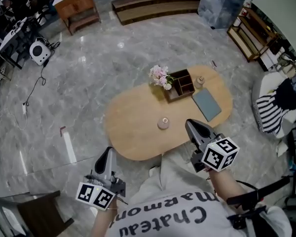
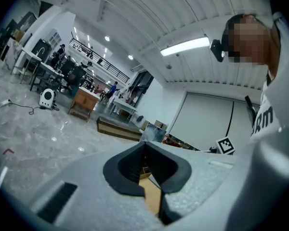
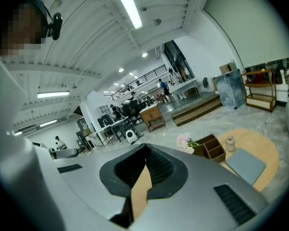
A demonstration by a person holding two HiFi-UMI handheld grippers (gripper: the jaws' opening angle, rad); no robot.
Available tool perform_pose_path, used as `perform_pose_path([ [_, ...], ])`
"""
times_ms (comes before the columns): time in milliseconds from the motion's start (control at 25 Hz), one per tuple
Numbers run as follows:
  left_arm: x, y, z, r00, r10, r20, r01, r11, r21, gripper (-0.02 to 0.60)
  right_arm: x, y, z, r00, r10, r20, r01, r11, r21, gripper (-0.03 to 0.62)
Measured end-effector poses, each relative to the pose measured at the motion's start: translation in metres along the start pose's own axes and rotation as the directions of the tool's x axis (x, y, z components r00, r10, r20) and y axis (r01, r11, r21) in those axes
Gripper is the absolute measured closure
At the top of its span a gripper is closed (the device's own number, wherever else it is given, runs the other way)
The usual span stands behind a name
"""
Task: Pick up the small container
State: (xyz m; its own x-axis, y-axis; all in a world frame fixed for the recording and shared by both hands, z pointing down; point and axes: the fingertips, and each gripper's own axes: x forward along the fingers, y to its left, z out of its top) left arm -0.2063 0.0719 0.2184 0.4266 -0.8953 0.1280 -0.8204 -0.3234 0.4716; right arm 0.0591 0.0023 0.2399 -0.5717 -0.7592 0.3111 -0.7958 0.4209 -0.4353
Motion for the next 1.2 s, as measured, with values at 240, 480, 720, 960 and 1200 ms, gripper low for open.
perform_pose_path([
  [240, 0.037, 0.021, -0.026, 0.999, 0.01, -0.033, -0.01, 1.0, 0.02, 0.568, 0.046, -0.029, -0.04, 0.996, 0.077, -0.034, -0.075, 0.995, 0.06, 0.586],
  [480, 0.076, 0.05, -0.065, 0.996, 0.058, -0.07, -0.058, 0.998, 0.001, 0.568, 0.098, -0.077, -0.092, 0.985, 0.07, -0.158, -0.057, 0.995, 0.088, 0.586],
  [720, 0.119, 0.074, -0.115, 0.982, 0.102, -0.157, -0.112, 0.992, -0.059, 0.568, 0.151, -0.112, -0.136, 0.96, 0.109, -0.259, -0.086, 0.991, 0.098, 0.586],
  [960, 0.142, 0.092, -0.17, 0.955, 0.139, -0.262, -0.17, 0.981, -0.097, 0.568, 0.174, -0.147, -0.187, 0.92, 0.124, -0.371, -0.086, 0.989, 0.118, 0.586],
  [1200, 0.149, 0.108, -0.199, 0.938, 0.181, -0.297, -0.226, 0.966, -0.127, 0.568, 0.188, -0.167, -0.203, 0.903, 0.13, -0.41, -0.144, 0.99, -0.004, 0.586],
])
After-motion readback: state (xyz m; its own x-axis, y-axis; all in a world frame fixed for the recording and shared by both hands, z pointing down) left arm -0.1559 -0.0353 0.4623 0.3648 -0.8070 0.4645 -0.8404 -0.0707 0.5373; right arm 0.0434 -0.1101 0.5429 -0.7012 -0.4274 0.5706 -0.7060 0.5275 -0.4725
